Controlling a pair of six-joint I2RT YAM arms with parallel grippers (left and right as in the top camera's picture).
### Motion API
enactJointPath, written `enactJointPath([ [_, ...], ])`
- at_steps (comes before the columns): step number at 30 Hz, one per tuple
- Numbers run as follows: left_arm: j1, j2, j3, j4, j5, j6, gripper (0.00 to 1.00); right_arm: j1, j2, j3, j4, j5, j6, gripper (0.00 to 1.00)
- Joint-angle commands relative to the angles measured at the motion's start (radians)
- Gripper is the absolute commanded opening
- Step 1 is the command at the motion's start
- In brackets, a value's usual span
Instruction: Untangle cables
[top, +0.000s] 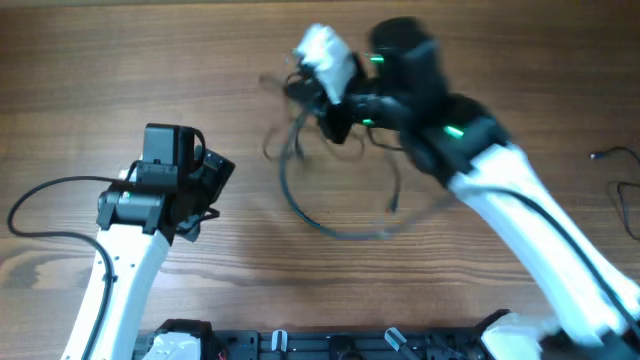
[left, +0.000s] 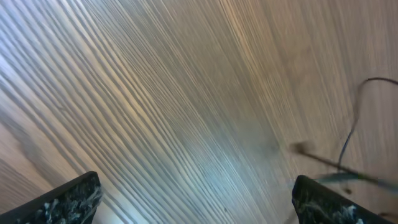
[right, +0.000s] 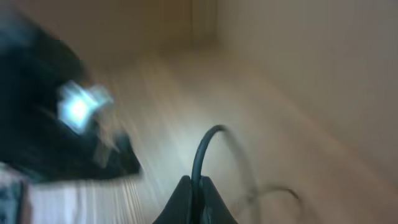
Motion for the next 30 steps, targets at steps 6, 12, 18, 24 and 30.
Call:
enactJointPath([
  [6,-0.027,0.053,-0.005,0.179,0.375,0.006,1.00,0.005,-0.080,-0.001,0.013,0.022,0.130,0.04],
  [12,-0.109,0.053,-0.005,0.358,0.393,0.032,1.00,0.005,-0.080,-0.001,0.003,0.094,0.146,0.04],
  [18,-0.160,0.054,-0.005,0.439,0.306,-0.030,1.00,0.005,-0.091,-0.001,-0.008,0.095,0.140,0.04],
  [24,-0.144,0.063,-0.005,0.441,0.290,-0.335,1.00,0.005,-0.173,-0.001,-0.042,0.191,0.132,0.04],
  [30,-0.128,0.058,-0.005,0.525,0.311,-0.387,1.00,0.005,-0.302,-0.001,-0.152,0.215,0.111,0.04],
])
